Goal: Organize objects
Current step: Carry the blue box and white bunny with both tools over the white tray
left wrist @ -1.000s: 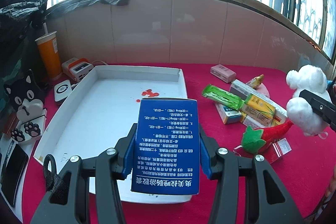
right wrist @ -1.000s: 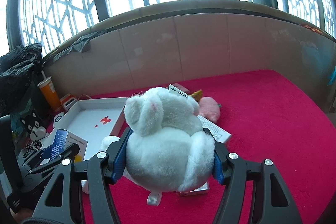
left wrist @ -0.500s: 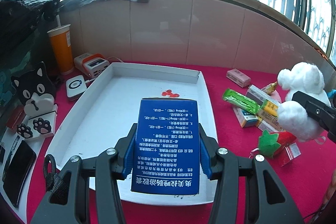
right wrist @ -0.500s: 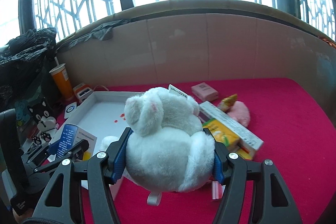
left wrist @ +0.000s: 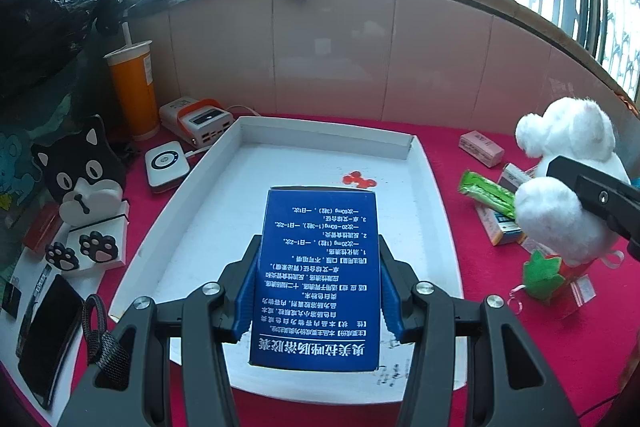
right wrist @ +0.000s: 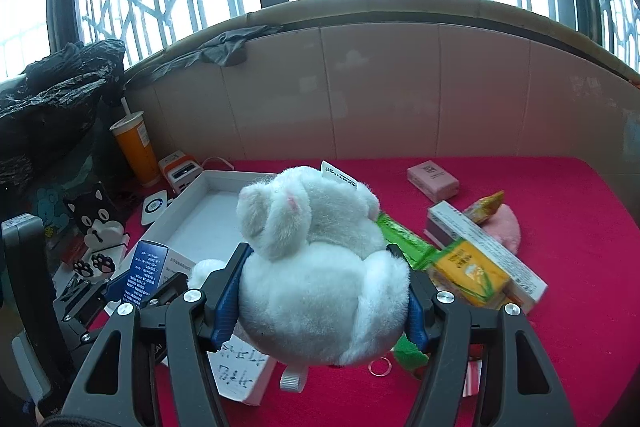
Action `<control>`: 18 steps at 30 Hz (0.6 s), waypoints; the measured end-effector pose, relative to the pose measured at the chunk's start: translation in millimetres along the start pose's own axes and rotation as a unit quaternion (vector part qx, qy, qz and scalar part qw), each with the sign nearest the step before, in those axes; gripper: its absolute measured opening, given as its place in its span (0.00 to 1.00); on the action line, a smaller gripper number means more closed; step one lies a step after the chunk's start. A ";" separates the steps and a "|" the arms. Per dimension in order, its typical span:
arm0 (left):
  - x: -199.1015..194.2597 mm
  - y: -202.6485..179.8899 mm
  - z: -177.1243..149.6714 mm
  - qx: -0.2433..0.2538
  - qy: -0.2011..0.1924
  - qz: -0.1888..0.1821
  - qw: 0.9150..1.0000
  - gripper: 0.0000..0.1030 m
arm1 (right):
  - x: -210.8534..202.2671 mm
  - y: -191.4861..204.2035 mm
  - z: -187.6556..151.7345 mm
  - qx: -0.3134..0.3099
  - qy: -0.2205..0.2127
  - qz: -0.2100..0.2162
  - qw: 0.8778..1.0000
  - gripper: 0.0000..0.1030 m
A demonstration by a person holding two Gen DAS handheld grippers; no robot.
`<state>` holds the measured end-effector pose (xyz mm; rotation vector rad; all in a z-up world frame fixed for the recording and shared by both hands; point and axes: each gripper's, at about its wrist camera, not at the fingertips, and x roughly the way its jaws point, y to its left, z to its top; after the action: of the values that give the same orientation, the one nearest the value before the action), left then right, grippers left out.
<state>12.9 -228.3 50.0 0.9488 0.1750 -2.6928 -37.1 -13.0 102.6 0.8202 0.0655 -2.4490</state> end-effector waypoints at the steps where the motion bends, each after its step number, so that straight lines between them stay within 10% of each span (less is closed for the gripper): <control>1: 1.3 1.7 0.6 0.001 0.001 0.002 1.000 0.49 | 1.7 2.2 0.4 0.000 0.001 0.001 1.000 0.68; 18: 39.2 30.4 14.1 0.019 0.037 0.019 0.999 0.49 | 59.1 36.5 6.7 -0.006 0.057 0.015 0.998 0.68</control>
<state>-15.6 -268.9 35.6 1.0538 0.1193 -2.6363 -61.0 -74.2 78.9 0.9489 0.1105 -2.3699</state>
